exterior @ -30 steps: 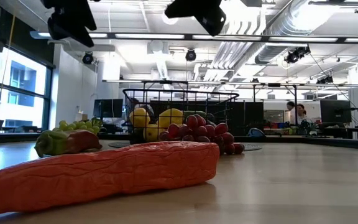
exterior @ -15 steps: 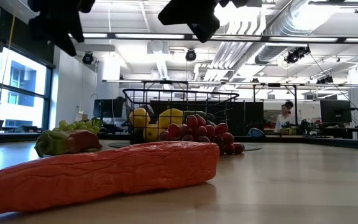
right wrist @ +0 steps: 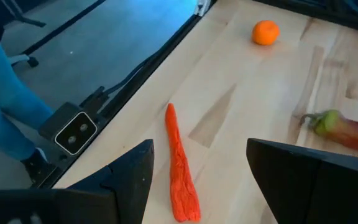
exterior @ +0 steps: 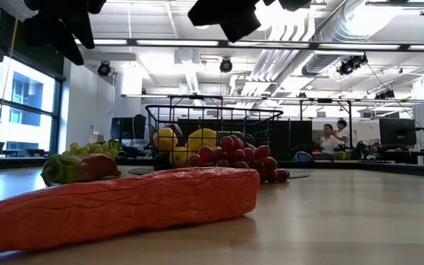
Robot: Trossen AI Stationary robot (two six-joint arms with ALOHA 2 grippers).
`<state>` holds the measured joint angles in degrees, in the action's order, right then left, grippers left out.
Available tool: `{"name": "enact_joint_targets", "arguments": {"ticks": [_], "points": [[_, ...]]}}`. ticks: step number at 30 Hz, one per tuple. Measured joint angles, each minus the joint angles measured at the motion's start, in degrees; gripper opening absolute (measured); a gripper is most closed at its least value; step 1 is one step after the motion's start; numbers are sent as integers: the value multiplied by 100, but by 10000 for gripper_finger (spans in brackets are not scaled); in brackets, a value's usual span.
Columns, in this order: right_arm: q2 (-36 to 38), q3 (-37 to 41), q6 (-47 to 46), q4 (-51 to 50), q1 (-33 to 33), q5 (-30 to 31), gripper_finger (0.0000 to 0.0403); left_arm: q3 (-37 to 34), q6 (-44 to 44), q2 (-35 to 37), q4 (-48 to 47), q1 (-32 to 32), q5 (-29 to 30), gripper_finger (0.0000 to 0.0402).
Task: Build produce basket
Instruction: Put the carrot into the wire basket
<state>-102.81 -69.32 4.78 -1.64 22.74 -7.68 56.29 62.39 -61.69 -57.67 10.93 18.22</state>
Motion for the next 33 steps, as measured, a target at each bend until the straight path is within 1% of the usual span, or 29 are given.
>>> {"name": "enact_joint_targets", "arguments": {"ticks": [6, 9, 12, 26, 33], "points": [[-235, 0, 163, 137, 107, -26, 239, 0, 49, -2, 2, 84, 0, 209], [-440, 0, 152, 383, 128, -178, 239, 0, 50, -4, -14, 124, 0, 209], [-630, 0, 136, 625, 143, -204, 239, 0, 50, -2, -18, 124, 2, 209], [-1426, 0, 127, 842, 142, -238, 239, 0, 48, -2, -64, 124, 24, 209], [-1719, 2, 125, 787, 142, -86, 239, 0, 46, -2, -154, 124, 24, 209]]}}
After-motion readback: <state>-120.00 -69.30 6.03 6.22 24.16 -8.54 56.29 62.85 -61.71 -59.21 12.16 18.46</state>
